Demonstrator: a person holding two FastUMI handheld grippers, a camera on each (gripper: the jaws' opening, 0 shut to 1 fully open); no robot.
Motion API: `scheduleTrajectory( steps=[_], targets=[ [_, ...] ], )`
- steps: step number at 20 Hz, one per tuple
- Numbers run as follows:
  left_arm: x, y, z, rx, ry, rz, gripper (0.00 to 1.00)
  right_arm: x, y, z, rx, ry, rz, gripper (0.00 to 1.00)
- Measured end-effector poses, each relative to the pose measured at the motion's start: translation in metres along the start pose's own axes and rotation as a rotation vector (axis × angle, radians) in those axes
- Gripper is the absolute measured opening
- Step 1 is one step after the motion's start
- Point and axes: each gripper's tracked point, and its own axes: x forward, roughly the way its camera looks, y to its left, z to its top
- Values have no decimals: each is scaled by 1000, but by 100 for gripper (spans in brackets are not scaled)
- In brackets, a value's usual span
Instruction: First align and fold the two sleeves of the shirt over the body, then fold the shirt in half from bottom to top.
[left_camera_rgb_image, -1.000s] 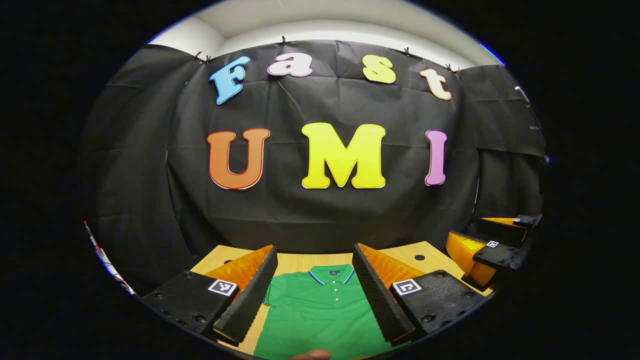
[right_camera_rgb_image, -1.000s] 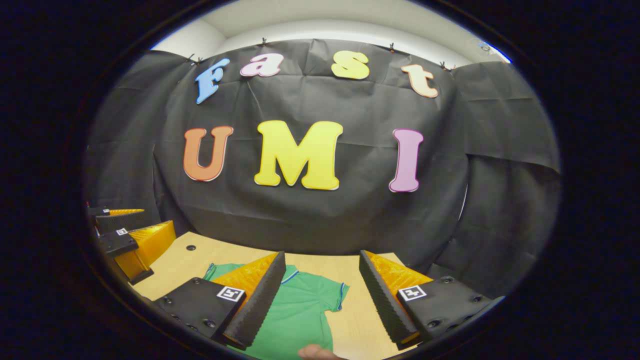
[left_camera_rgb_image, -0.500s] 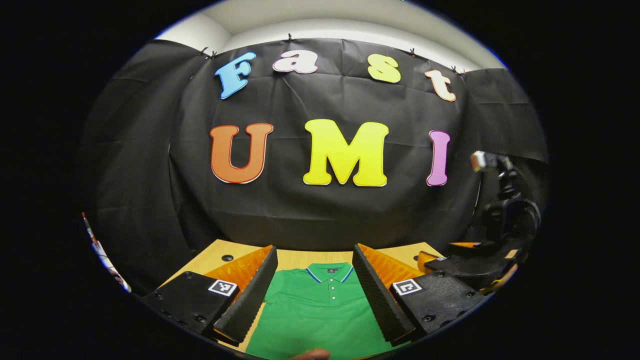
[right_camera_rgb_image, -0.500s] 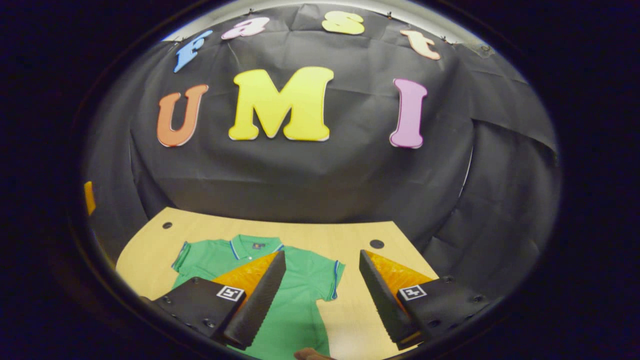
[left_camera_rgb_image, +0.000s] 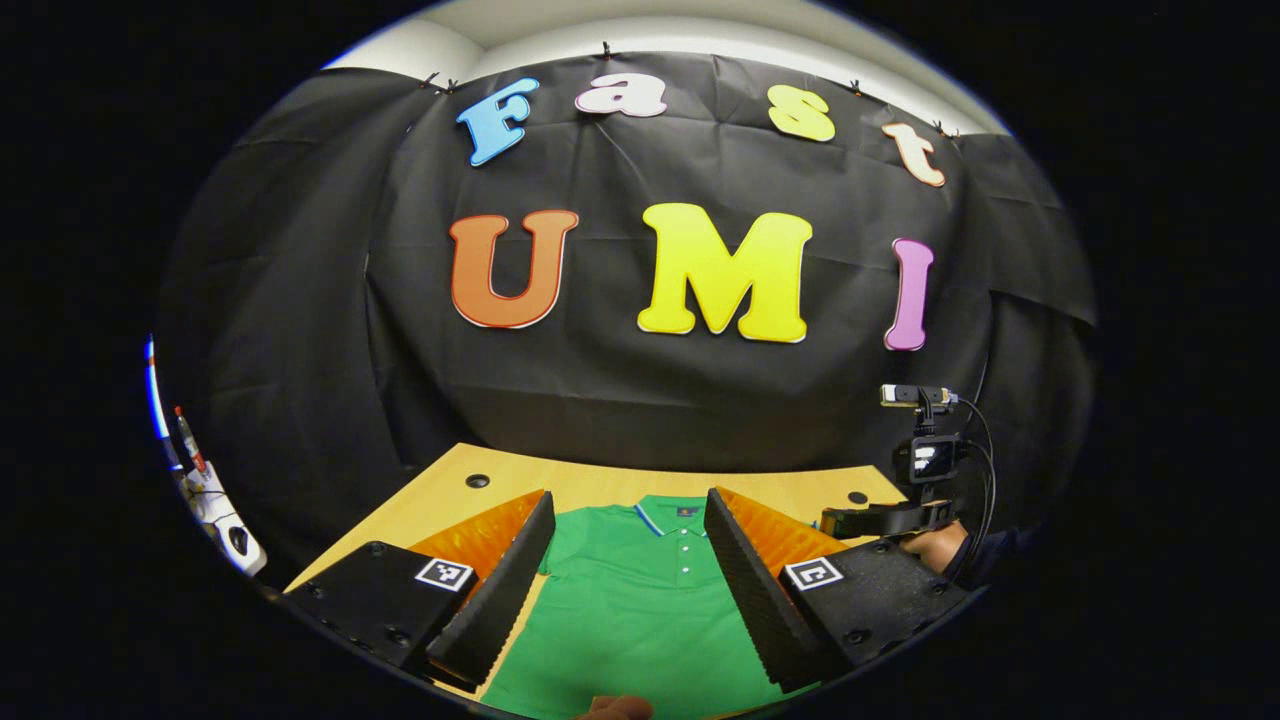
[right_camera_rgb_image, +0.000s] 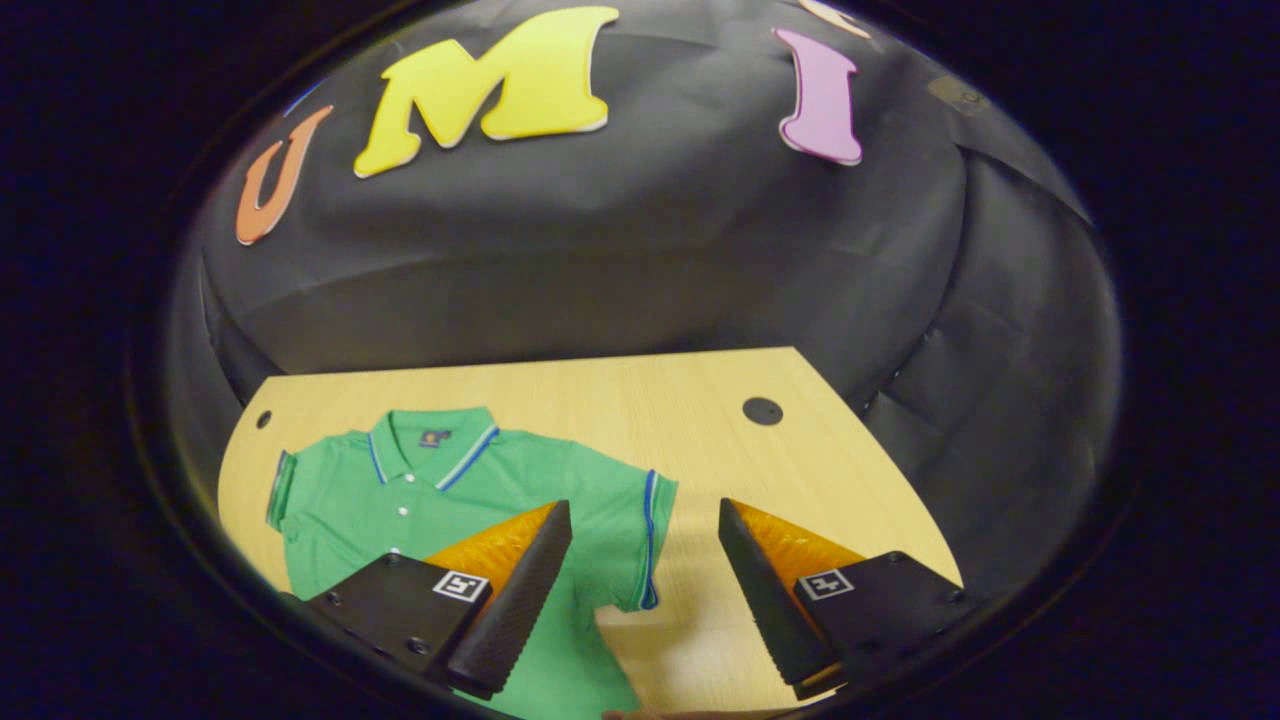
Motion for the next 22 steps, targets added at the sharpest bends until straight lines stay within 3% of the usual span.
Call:
scheduleTrajectory(
  steps=[5, 11, 17, 18, 20, 22],
  targets=[
    [-5, 2, -2, 0, 20, 36, 97, 54, -16, -28, 3, 106, -41, 96],
    [-8, -2, -14, -3, 62, 53, 98, 75, -10, -54, 14, 202, -12, 94],
    [-12, -8, -24, 1, 88, 56, 98, 78, -5, -71, 62, 277, 16, 10],
    [-14, -7, -25, 5, 89, 60, 98, 78, -6, -69, 51, 271, 19, 11],
    [-15, -5, -27, -1, 93, 64, 98, 77, -6, -69, 31, 276, 29, 5],
    [-17, -3, -29, -8, 97, 71, 97, 74, -5, -62, 25, 259, 35, 7]
  ],
)
